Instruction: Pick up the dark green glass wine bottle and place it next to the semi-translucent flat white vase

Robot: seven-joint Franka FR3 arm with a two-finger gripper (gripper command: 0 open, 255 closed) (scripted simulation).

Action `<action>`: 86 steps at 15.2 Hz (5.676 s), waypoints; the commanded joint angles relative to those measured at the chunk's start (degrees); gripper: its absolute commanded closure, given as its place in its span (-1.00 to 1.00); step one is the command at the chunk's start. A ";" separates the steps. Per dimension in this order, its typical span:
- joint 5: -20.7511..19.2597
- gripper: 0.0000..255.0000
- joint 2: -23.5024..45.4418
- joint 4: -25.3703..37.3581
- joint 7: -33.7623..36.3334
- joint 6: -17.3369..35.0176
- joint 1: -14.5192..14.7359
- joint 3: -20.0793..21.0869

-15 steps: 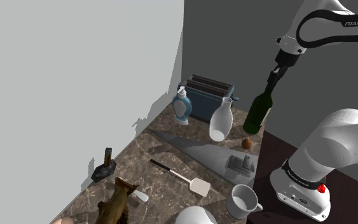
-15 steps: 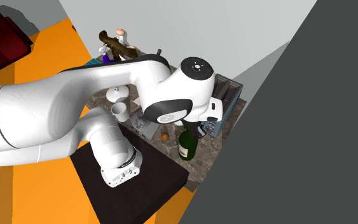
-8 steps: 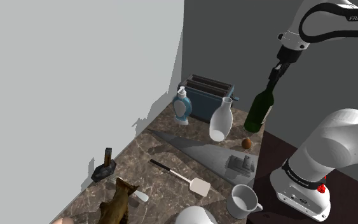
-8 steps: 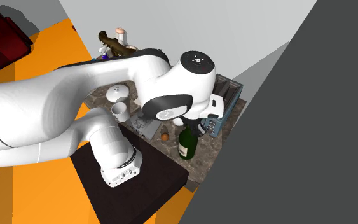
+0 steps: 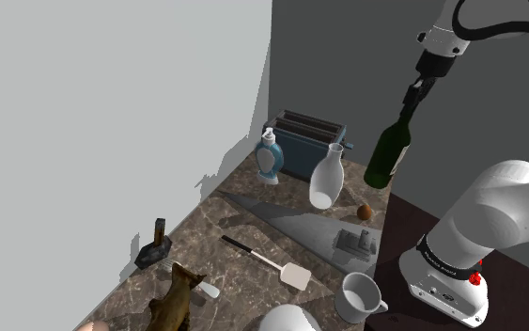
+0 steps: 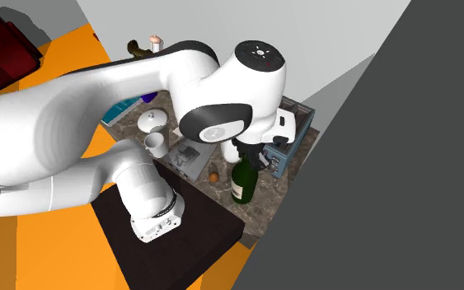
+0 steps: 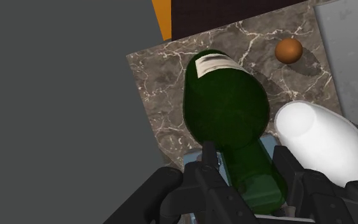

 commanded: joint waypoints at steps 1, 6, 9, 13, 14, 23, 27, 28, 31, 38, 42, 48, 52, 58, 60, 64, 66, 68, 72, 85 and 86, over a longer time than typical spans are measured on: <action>0.34 1.00 0.13 1.67 0.01 -1.54 0.17 0.37; 1.09 1.00 0.80 5.83 -0.02 -5.04 0.58 1.11; 1.50 1.00 1.33 8.43 -0.05 -7.11 0.83 1.51; 2.03 1.00 2.21 12.02 -0.10 -9.83 1.15 1.98; 2.15 1.00 2.45 12.93 -0.12 -10.50 1.24 2.09; 3.20 1.00 5.12 21.62 -0.33 -16.55 1.96 2.89; 3.63 1.00 6.57 25.75 -0.47 -19.24 2.28 3.14; 3.73 1.00 6.95 26.81 -0.51 -19.92 2.36 3.19; 4.04 1.00 8.18 30.07 -0.63 -21.96 2.61 3.32; 4.72 1.00 11.43 38.16 -1.03 -26.85 3.18 3.45; 5.10 1.00 13.56 43.16 -1.32 -29.74 3.52 3.40; 5.71 1.00 17.19 51.31 -1.91 -34.31 4.05 3.10; 6.16 1.00 19.99 57.32 -2.43 -37.57 4.41 2.70; 7.02 1.00 24.99 67.60 -3.55 -42.96 4.95 1.63; 7.41 1.00 26.97 71.52 -4.06 -44.97 5.12 1.07; 7.85 1.00 27.63 74.33 -2.93 -47.20 5.39 1.94; 7.86 1.00 23.13 68.27 0.80 -45.70 5.36 5.33; 8.42 1.00 19.22 63.04 4.14 -44.48 5.16 8.33; 10.53 1.00 12.61 54.31 10.15 -42.59 4.76 13.60; 22.36 1.00 -2.33 36.05 26.80 -38.42 3.83 29.14; 23.48 1.00 -3.16 35.15 27.99 -38.13 3.77 30.36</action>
